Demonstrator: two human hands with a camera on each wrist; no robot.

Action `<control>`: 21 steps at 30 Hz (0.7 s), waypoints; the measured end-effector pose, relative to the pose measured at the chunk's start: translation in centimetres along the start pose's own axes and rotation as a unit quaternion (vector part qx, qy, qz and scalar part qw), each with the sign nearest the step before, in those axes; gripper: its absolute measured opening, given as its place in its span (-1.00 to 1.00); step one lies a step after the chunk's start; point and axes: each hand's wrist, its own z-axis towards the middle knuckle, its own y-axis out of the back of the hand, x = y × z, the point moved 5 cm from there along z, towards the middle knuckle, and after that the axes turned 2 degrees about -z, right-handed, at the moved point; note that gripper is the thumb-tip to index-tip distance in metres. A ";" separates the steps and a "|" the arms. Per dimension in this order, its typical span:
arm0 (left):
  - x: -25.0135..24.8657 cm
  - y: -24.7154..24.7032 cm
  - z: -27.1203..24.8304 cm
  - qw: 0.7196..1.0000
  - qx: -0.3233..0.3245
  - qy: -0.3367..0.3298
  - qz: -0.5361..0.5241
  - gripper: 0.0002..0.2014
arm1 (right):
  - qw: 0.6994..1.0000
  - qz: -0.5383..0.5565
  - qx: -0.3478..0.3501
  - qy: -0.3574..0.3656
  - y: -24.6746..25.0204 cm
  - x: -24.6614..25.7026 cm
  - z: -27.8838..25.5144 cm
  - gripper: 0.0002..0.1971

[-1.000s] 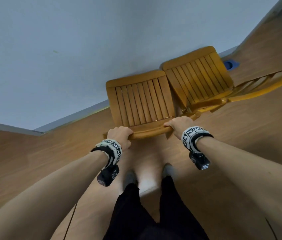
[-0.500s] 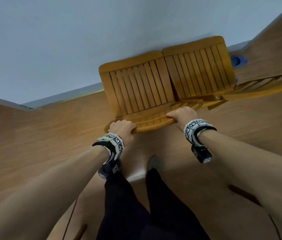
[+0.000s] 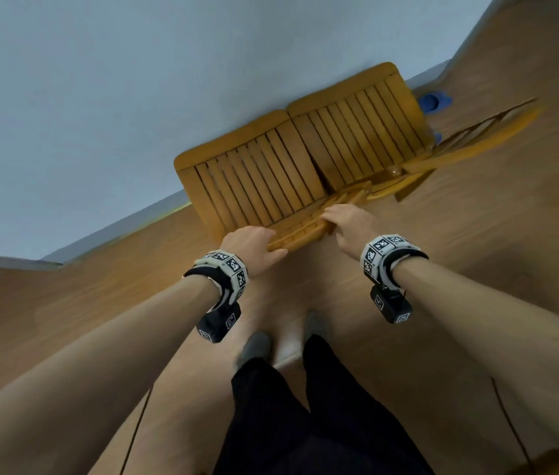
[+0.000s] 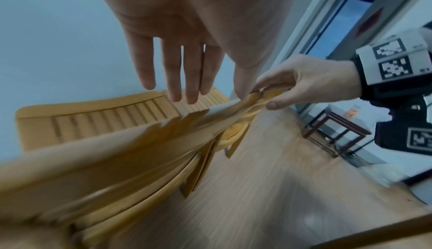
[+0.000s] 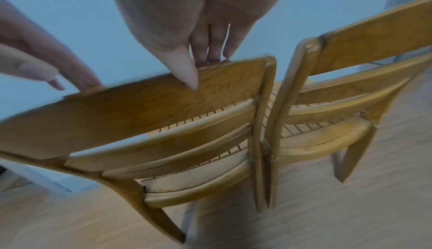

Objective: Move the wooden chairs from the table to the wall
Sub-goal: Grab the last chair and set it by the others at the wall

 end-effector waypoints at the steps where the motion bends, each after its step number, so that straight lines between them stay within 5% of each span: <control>1: -1.5 0.8 0.5 1.000 -0.006 -0.020 0.007 -0.44 | 1.000 0.013 -0.014 -0.011 0.3 -0.5 -1.3 -0.52; 6: -11.5 2.9 2.9 0.987 -0.018 -0.151 0.060 -0.59 | 0.983 0.046 -0.016 -0.176 1.2 -7.2 -10.7 -0.45; 12: -25.8 2.2 4.8 0.952 0.016 -0.277 0.130 -0.47 | 0.913 0.085 0.019 -0.398 2.5 -18.3 -24.0 -0.41; 21: -48.7 1.9 9.8 0.923 0.021 -0.334 0.190 -0.46 | 0.835 0.141 -0.071 -0.527 7.9 -32.4 -36.5 -0.38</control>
